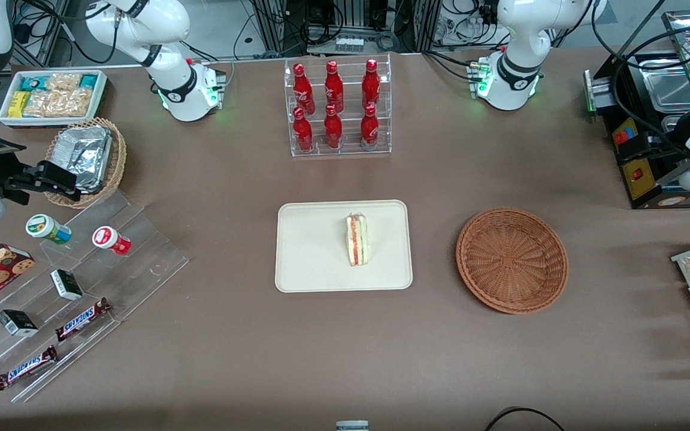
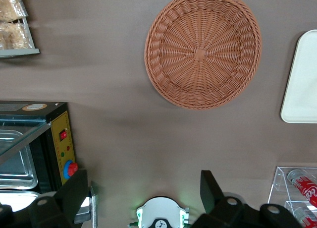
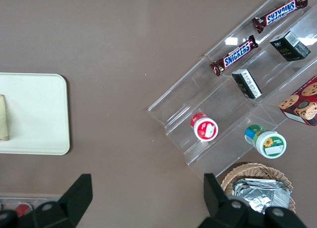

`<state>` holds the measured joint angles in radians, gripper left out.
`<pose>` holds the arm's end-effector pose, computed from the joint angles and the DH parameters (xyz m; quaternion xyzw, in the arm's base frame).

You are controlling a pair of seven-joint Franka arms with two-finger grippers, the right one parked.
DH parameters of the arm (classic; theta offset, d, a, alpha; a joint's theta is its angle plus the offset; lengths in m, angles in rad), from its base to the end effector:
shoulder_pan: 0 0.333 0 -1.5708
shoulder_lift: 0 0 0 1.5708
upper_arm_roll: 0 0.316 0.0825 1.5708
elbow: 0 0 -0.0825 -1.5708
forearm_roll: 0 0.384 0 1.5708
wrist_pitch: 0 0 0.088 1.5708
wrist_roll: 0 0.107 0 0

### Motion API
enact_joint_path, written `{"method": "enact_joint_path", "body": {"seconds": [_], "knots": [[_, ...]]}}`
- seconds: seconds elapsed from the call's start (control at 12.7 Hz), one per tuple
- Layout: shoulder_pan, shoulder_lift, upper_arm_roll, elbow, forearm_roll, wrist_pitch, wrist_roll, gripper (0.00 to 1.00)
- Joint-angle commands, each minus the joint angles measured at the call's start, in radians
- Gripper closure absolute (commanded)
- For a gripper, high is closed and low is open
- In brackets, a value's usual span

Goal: Place sandwich from basket to tray

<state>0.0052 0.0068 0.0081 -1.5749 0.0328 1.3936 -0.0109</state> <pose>0.5359 0.0111 0.6052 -0.9954 -0.0134 0.0939 0.0163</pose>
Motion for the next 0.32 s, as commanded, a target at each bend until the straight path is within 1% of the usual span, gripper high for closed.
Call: {"method": "enact_joint_path", "body": {"seconds": [0.0,0.16,0.24], "knots": [[-0.007,-0.030,0.001,-0.021,0.007,0.004,0.040,0.00],[-0.007,-0.013,0.001,0.007,0.007,-0.001,0.104,0.00],[-0.008,-0.010,0.001,0.010,0.007,-0.002,0.095,0.00]]}}
